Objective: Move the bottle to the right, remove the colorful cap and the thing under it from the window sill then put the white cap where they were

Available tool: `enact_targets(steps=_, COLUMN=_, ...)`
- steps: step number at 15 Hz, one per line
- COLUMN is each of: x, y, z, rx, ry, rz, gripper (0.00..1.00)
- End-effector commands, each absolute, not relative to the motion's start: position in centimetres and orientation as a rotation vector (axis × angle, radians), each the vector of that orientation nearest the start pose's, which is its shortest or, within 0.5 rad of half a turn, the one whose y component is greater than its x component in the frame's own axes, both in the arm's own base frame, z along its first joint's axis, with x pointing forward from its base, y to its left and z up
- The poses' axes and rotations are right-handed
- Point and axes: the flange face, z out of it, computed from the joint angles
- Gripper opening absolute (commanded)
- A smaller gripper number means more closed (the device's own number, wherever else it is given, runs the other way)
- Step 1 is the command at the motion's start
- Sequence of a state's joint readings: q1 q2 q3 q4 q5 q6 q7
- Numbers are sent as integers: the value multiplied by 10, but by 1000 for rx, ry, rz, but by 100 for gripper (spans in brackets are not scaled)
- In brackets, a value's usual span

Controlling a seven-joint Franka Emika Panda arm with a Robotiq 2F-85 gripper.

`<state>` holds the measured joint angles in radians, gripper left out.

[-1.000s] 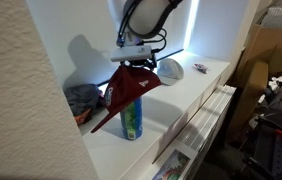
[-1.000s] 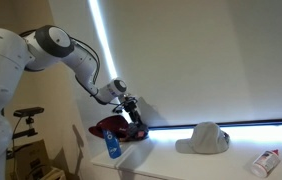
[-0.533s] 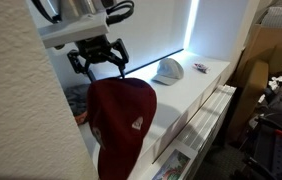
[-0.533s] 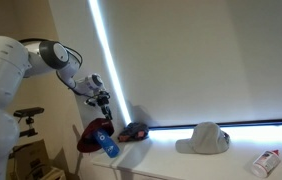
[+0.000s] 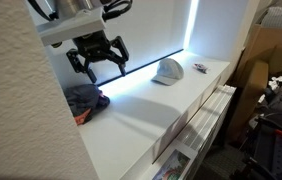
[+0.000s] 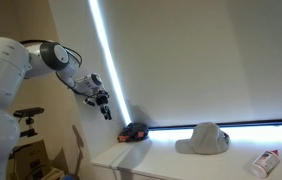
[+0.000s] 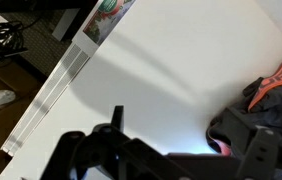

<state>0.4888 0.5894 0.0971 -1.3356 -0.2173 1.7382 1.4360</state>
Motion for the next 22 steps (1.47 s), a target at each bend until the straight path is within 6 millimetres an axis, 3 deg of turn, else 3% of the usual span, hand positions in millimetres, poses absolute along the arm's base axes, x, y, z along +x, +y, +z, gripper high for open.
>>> enact_targets(steps=1, x=602, y=360, z=376, rx=-3109, ry=1325, rz=-57, gripper=100)
enact_targets(steps=8, x=602, y=360, z=376, rx=-3109, ry=1325, rz=-57, gripper=100)
enact_targets(steps=10, x=618, y=350, z=356, rx=-2968, ry=1531, rz=-158, gripper=100)
enact_targets(steps=12, x=638, y=323, z=335, rx=-2840, ry=1673, rz=-174, gripper=100)
enact_targets(steps=15, x=660, y=263, z=290, rx=-2654, ry=1886, rz=-228, gripper=100)
enact_targets(steps=19, x=665, y=176, z=246, rx=-2376, ry=2142, rz=-261, gripper=100)
enact_targets(steps=20, x=665, y=162, z=238, rx=-2305, ry=2198, rz=-247, gripper=100)
enact_targets(steps=21, x=677, y=182, z=242, rx=-2423, ry=2118, rz=-275, gripper=100)
enact_targets(steps=22, x=676, y=167, z=234, rx=-2378, ry=2159, rz=-269, gripper=100)
